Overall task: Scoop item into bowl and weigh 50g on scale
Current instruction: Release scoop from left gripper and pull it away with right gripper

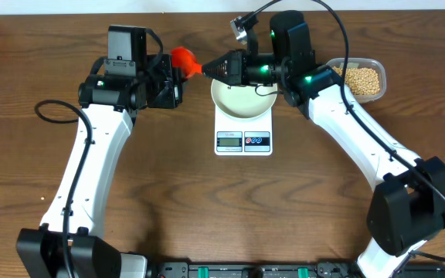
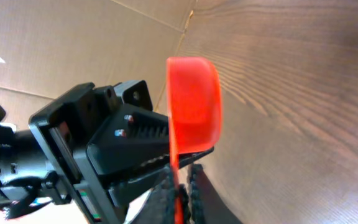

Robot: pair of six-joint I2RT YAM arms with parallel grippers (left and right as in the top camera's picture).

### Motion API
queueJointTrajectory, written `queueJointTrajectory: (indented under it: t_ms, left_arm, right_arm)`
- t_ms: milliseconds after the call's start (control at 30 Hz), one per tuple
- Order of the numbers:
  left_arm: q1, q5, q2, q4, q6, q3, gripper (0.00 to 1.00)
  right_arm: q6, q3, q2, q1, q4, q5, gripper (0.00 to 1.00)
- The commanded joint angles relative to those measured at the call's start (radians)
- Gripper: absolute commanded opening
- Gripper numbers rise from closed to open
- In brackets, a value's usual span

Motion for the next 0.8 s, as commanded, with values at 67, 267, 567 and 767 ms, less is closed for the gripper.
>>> queueJointTrajectory:
  t_ms: [67,267,567,767]
  left_arm:
    - [0.0,0.013,0.008,0.0,-0.005,-0.003,0.07]
    - [0.0,0.013,0.008,-0.001,-0.005,-0.003,0.31]
    - [0.0,-0.097,0.008,-0.06,0.028,-0.003,0.69]
    - [0.0,-0.191,0.008,-0.059,0.348,-0.003,0.7]
  right_arm:
    - [-0.014,0.016,-0.006,0.001,-0.005,-0.005,0.01]
    - [-0.039,0.016,-0.006,-0.001,-0.006,0.005,0.01]
    - [-0.208,0.016,-0.006,-0.064,-0.142,0.062,0.01]
    - [-0.324,0.016,-0.006,-0.126,-0.212,0.087,0.01]
